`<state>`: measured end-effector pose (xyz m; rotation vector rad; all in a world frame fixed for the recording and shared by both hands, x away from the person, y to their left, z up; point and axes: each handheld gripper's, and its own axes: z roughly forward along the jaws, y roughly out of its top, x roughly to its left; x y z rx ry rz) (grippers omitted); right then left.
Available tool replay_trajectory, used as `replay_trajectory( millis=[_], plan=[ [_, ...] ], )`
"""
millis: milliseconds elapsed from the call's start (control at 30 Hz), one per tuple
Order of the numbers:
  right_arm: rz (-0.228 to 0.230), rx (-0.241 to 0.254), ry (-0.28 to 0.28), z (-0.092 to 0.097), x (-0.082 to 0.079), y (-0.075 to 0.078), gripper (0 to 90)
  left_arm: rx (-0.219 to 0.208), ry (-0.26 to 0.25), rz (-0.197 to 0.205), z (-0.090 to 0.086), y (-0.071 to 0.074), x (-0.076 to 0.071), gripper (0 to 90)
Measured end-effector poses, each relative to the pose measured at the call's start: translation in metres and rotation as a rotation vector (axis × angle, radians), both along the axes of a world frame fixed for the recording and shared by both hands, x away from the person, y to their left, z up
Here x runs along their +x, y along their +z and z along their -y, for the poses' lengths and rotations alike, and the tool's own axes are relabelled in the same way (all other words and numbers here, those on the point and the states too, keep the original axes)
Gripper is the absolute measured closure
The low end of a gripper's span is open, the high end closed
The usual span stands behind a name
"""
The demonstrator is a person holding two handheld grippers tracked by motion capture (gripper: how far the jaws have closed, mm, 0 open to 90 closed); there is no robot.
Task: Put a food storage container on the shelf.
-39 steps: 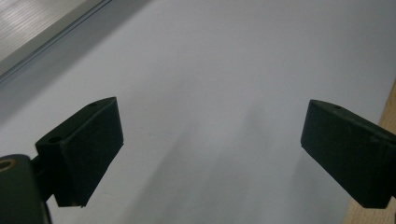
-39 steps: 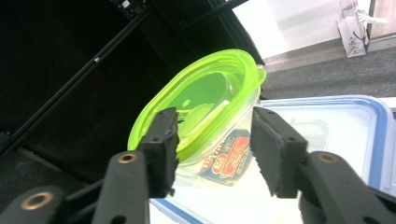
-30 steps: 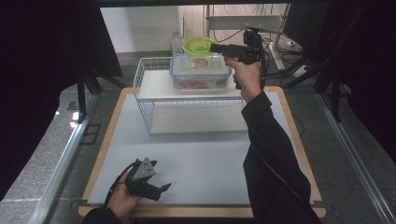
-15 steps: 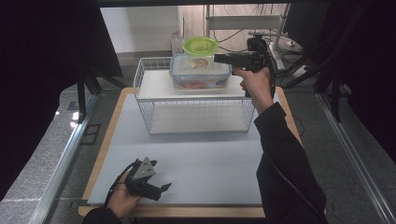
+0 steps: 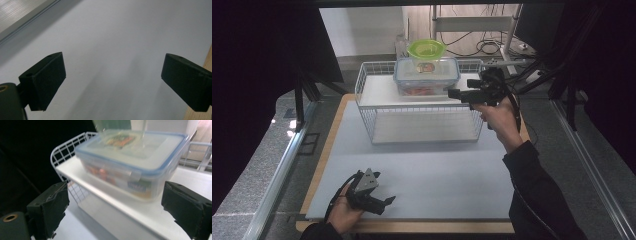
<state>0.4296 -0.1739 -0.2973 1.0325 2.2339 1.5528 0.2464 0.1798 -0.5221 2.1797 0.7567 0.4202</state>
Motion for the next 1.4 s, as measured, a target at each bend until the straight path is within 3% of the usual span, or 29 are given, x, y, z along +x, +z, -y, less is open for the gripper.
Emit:
replay_trajectory(
  millis=[267,600,633,767,900,933,1033,1100,1200,1267,1300,1333,1400],
  plan=[
    [0.028,-0.053,0.027,0.003,-0.028,-0.02,4.6,0.004,0.0,0.001,0.0,0.0,0.0,5.5],
    [0.021,-0.145,0.05,0.014,-0.063,-0.078,1.9,0.008,-0.001,0.004,0.001,0.0,0.0,5.4],
    [0.021,-0.145,0.05,0.014,-0.063,-0.078,1.9,0.008,-0.001,0.004,0.001,0.0,0.0,5.4],
    [0.006,-0.161,0.044,0.023,-0.079,-0.107,1.8,0.009,-0.002,0.006,0.001,0.0,-0.001,5.4],
    [0.008,-0.166,0.036,0.028,-0.089,-0.125,1.5,0.011,-0.003,0.008,0.001,-0.001,-0.001,5.2],
    [0.003,-0.175,0.028,0.031,-0.095,-0.137,1.4,0.012,-0.005,0.011,0.002,-0.001,-0.001,5.2],
    [-0.008,-0.191,0.03,0.033,-0.101,-0.148,1.3,0.012,-0.004,0.013,0.002,-0.001,-0.001,5.0],
    [-0.027,-0.195,0.027,0.035,-0.11,-0.168,1.3,0.013,-0.003,0.014,0.001,-0.002,-0.001,4.8],
    [-0.061,-0.24,0.034,0.034,-0.119,-0.19,1.3,0.015,-0.004,0.015,0.001,-0.002,-0.001,4.5],
    [-0.098,-0.298,0.05,0.033,-0.123,-0.202,1.3,0.015,-0.004,0.017,0.001,-0.002,-0.001,4.4],
    [-0.098,-0.298,0.05,0.033,-0.123,-0.202,1.3,0.015,-0.004,0.017,0.001,-0.002,-0.001,4.4],
    [-0.112,-0.347,0.054,0.032,-0.125,-0.21,1.3,0.014,-0.003,0.018,0.001,-0.002,0.0,4.4],
    [-0.11,-0.367,0.053,0.032,-0.126,-0.212,1.3,0.012,-0.002,0.019,0.001,-0.002,0.0,4.4]
  ],
)
